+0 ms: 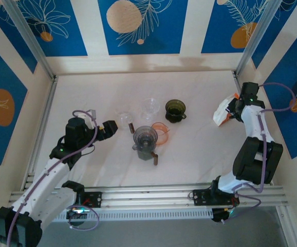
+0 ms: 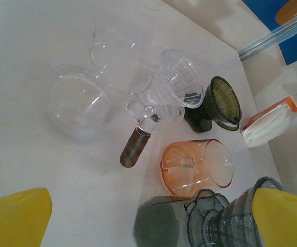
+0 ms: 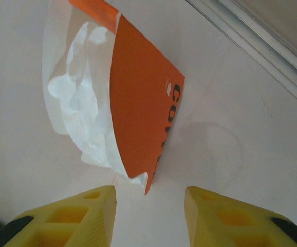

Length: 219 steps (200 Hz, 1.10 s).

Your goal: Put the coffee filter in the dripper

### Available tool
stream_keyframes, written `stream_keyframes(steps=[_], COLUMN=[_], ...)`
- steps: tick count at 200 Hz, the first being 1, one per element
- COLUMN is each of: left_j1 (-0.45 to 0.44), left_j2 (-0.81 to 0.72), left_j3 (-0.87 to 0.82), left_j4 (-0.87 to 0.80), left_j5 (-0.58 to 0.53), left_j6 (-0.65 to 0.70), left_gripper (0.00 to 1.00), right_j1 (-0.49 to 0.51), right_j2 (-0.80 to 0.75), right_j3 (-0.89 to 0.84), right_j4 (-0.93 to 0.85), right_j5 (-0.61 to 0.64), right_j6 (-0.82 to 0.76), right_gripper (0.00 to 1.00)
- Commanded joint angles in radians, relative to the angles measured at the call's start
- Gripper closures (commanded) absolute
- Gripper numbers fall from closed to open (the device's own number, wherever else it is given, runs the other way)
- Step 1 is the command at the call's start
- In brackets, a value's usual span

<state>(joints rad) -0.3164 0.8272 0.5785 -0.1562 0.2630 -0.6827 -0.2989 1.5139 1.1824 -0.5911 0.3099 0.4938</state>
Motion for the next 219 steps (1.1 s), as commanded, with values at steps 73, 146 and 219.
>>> stream_keyframes(steps=[73, 146, 219], left_j1=[-0.005, -0.005, -0.004], left_j2=[0.033, 0.041, 0.048], left_j3=[0.0, 0.004, 0.006], left_j4=[0.029, 0.023, 0.021], left_j5=[0.026, 0.019, 0.02], left_j6=[-0.007, -0.005, -0.002], left_gripper=[0.0, 0.0, 0.0], right_j1=[-0.027, -0.012, 0.133], right_j2=[0.103, 0.139, 0.192], right_j3=[0.046, 0.062, 0.154], right_j4=[0.069, 0.072, 0.029], right_j5=[-0.061, -0.066, -0.027], right_j6=[-0.089, -0.141, -0.292], right_gripper=[0.66, 0.82, 1.0])
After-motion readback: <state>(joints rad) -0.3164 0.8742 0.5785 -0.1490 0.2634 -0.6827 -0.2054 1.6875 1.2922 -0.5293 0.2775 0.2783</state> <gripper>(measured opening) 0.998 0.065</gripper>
